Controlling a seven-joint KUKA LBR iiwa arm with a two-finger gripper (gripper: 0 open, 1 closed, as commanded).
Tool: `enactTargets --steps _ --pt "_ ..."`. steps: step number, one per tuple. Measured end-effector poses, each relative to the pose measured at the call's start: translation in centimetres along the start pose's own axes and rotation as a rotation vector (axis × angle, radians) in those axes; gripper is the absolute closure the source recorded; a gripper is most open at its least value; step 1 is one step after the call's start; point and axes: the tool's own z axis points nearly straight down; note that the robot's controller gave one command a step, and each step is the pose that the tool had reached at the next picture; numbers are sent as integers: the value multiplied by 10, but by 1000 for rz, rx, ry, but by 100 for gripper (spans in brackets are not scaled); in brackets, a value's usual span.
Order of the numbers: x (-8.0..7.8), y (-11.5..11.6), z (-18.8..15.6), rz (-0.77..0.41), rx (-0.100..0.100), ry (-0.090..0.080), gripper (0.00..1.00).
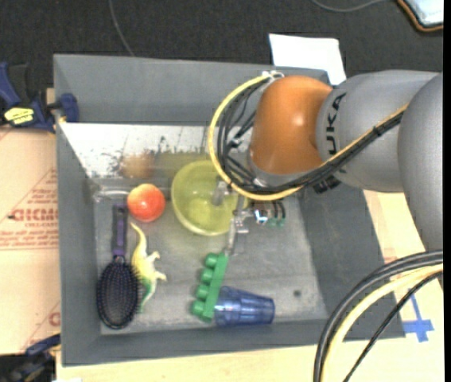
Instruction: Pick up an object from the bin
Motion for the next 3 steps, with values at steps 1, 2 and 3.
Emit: enactTargets --steps 1,2,3 --pt "-2 0 -5 1 0 -8 0" --pt "-27 2 61 -129 0 -9 0" --pt "-31 0 61 -138 1 -16 0"
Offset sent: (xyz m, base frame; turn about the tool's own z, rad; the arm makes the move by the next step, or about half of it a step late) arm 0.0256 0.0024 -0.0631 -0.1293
